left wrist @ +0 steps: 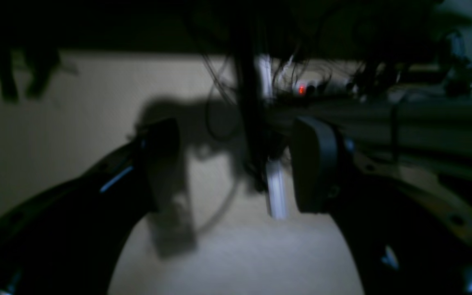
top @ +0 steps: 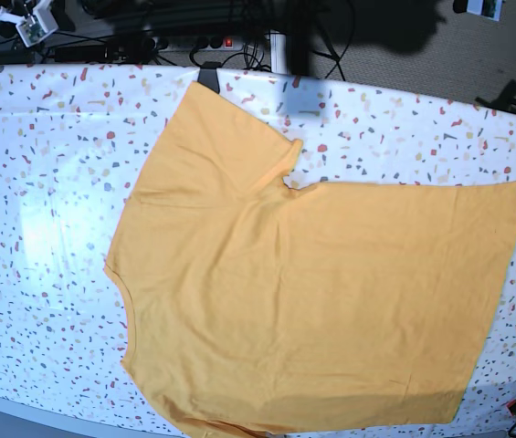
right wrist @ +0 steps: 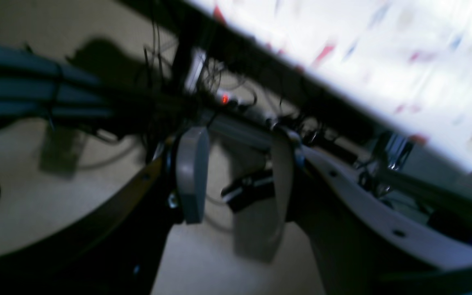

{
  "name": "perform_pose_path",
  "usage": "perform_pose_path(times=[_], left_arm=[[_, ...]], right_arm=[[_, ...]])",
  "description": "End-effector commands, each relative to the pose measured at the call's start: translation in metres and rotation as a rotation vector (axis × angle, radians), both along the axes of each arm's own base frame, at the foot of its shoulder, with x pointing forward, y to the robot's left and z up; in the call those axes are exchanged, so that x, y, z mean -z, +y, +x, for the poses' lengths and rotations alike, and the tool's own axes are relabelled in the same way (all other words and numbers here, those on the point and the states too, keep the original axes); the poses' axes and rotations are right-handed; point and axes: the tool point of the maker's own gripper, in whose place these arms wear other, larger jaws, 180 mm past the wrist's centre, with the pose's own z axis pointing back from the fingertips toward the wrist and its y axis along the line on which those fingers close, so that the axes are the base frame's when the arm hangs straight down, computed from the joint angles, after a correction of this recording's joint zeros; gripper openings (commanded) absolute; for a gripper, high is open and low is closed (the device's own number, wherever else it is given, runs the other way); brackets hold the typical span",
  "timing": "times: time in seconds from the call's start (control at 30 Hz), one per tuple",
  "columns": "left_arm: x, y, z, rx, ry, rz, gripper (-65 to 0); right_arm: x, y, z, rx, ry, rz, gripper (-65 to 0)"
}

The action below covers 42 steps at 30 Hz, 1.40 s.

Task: Fold the T-shirt properly
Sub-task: 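Move both grippers from rest toward the orange T-shirt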

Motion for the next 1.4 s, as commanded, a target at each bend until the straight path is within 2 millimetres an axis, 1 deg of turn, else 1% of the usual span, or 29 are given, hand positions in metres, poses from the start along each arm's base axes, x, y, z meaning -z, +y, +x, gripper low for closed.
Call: perform_pose_path(times=[0.0, 0.1, 0.17, 0.3, 0.47, 0.6, 0.67, 0.77, 0.87, 0.97, 1.03, 1.13, 1.23, 1.3, 1.37], left_arm=[[-0.014, -0.001, 0.009, 0.020, -0.046, 0.004, -23.5], [-0.035, -0.003, 0.027, 0.052, -0.119, 0.021, -23.5], [-0.044, -0.005, 0.037, 0.074, -0.153, 0.029, -23.5], [-0.049, 0.001, 0.055, 0.137, -0.197, 0.071, -23.5], [-0.055, 0.011, 0.084, 0.226, -0.267, 0.178, -23.5], [-0.073, 0.015, 0.119, 0.280, -0.373, 0.214, -23.5], [-0.082, 0.013, 0.138, 0.351, -0.415, 0.235, -23.5], [-0.096, 0.013, 0.166, 0.432, -0.462, 0.289, -23.5], [-0.104, 0.022, 0.192, 0.514, -0.505, 0.426, -23.5], [-0.103, 0.029, 0.211, 0.610, -0.526, 0.542, -23.5], [-0.097, 0.034, 0.221, 0.663, -0.537, 0.598, -23.5], [-0.075, 0.045, 0.231, 0.757, -0.517, 0.694, -23.5], [-0.050, 0.065, 0.242, 0.801, -0.475, 0.793, -23.5], [-0.041, 0.077, 0.252, 0.810, -0.465, 0.852, -23.5], [-0.033, 0.084, 0.261, 0.801, -0.474, 0.876, -23.5]], right_arm=[[-0.012, 0.004, 0.008, -0.023, -0.037, 0.005, -39.0], [-0.025, 0.002, 0.025, -0.023, -0.099, -0.026, -39.0], [-0.032, 0.001, 0.039, -0.006, -0.155, -0.029, -39.0], [-0.042, 0.002, 0.065, 0.035, -0.255, -0.017, -38.9], [-0.054, 0.003, 0.091, 0.041, -0.352, -0.012, -39.0], [-0.061, 0.016, 0.102, -0.038, -0.389, 0.018, -39.0], [-0.064, 0.022, 0.106, -0.074, -0.405, 0.030, -39.0], [-0.069, 0.022, 0.115, -0.074, -0.440, 0.029, -38.9], [-0.074, 0.022, 0.122, -0.075, -0.467, 0.028, -39.0], [-0.078, 0.024, 0.124, -0.081, -0.479, 0.028, -38.9], [-0.083, 0.028, 0.125, -0.095, -0.493, 0.028, -38.9], [-0.093, 0.037, 0.126, -0.122, -0.521, 0.024, -38.9], [-0.103, 0.044, 0.127, -0.154, -0.549, 0.003, -39.0], [-0.110, 0.050, 0.127, -0.171, -0.568, 0.002, -38.9], [-0.115, 0.054, 0.127, -0.185, -0.580, 0.000, -39.0]])
